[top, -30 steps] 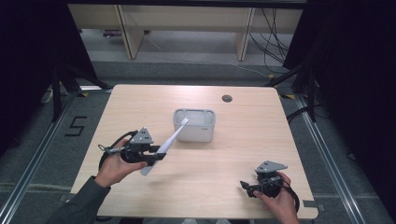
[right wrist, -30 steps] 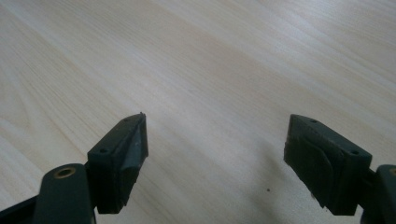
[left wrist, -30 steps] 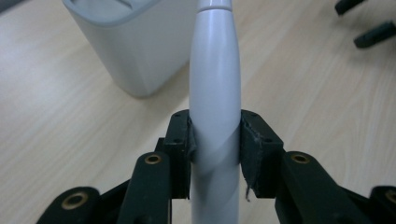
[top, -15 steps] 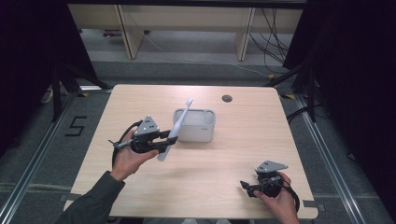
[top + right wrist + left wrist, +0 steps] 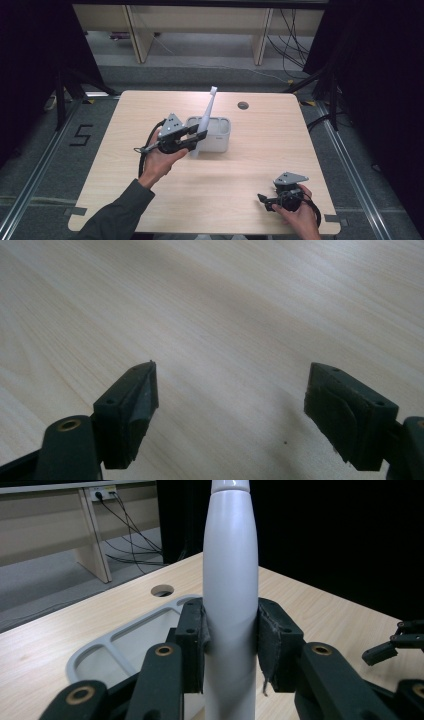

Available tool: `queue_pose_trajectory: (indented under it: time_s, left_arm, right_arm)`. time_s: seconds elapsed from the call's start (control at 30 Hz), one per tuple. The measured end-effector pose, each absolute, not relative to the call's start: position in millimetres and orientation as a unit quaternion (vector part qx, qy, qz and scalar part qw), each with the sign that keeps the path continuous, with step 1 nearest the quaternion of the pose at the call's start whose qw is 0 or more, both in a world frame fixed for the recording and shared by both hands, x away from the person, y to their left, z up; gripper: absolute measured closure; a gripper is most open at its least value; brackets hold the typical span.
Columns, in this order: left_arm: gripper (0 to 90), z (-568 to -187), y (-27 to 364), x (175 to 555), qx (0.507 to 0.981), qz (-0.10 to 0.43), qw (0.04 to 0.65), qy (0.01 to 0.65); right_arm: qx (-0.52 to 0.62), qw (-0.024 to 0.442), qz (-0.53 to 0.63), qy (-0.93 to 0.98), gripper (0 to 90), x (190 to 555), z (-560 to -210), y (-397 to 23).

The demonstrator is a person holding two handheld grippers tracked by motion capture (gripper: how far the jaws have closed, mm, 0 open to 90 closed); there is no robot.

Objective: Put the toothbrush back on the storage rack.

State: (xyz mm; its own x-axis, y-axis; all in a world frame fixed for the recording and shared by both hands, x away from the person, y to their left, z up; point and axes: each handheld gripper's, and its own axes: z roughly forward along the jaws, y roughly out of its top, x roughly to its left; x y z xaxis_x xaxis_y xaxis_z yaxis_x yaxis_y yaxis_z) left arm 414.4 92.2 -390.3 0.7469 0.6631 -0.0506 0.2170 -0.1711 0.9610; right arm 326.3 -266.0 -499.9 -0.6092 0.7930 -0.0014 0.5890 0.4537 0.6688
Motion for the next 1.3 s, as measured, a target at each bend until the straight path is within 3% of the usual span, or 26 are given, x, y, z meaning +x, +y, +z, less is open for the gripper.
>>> queue_pose_trajectory:
  time_s: [1.3]
  left_arm:
    - [66.2,-385.0,24.3,471.3,0.699,0.231,0.599,0.313]
  right_arm:
    - [0.416,0.148,0.319,0.839,22.1,326.1,-501.3,-265.6]
